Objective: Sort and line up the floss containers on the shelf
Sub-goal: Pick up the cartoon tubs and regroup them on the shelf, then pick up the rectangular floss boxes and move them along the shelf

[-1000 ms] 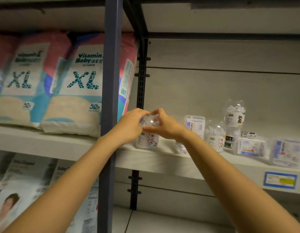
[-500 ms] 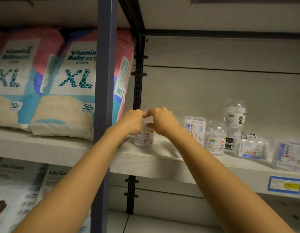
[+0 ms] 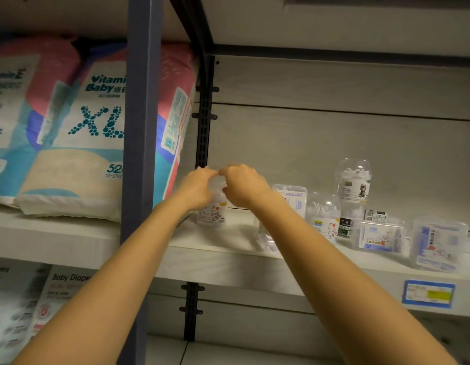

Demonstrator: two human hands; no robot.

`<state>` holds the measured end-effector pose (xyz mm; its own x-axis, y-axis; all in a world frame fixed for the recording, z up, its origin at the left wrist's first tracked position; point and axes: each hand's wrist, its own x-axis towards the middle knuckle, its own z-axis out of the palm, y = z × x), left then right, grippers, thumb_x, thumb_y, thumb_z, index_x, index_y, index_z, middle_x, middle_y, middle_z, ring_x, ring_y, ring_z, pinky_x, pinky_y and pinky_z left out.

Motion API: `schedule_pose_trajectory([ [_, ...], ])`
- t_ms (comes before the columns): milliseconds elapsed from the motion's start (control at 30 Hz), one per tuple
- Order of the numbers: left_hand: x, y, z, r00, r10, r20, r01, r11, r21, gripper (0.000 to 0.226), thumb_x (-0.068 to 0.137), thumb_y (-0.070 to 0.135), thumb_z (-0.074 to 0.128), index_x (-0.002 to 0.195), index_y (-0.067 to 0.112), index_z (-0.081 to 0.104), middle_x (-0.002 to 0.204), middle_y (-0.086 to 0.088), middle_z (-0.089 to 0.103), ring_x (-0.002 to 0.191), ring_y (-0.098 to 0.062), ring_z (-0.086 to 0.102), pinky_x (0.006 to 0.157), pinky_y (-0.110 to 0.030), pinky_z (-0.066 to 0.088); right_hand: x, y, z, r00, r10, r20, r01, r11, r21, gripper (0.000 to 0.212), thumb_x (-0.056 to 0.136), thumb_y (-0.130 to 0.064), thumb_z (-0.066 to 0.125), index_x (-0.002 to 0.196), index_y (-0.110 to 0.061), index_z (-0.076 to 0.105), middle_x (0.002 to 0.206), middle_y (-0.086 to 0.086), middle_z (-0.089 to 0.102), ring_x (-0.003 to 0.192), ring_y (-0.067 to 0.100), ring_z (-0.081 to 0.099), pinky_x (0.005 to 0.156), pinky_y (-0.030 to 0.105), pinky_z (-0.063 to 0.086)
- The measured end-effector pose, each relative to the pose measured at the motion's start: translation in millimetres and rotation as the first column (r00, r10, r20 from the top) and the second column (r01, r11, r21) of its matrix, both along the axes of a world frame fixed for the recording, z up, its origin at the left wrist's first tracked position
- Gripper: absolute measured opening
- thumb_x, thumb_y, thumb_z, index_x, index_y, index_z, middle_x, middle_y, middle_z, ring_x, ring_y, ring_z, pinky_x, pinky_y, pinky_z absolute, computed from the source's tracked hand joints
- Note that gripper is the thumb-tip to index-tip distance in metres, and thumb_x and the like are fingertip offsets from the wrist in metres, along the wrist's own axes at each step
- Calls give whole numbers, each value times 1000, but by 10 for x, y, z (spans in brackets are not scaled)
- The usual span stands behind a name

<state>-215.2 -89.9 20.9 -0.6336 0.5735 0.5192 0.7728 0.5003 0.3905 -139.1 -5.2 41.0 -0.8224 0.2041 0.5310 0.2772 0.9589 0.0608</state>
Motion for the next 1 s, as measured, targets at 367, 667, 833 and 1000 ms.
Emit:
schedule_pose_trajectory([
  [367,623,-83,-362,941,-333,51,315,924,217,24,91,18,54,112,14,64,107,2,64,95,-10,57,85,-21,43,1282,557,228,991,14,137,22,967,-256,55,89,-40,54,137,-17,42,139,2,49,123,19,49,102,32,38],
  [667,840,35,-465,910,-406,83,356,868,346,29,92,21,52,120,16,57,112,6,61,98,-4,53,75,-3,37,1255,748,-223,987,116,-113,-162,756,-634,35,82,-29,68,111,-19,51,103,0,64,99,21,63,95,44,48],
  [833,948,-2,-316,871,-482,91,372,770,519,34,93,25,49,127,20,52,117,4,58,107,-12,56,85,-16,48,1377,709,-117,939,229,-258,-336,780,-528,34,87,-27,61,121,-27,54,108,1,59,100,25,64,91,41,52],
  [1000,1148,-144,-201,725,-657,207,429,666,610,40,83,34,59,120,20,59,116,-4,65,99,-13,64,83,-19,53,1598,551,74,898,368,-240,-439,748,-498,35,80,-34,65,113,-29,56,110,0,62,98,11,63,86,27,54],
])
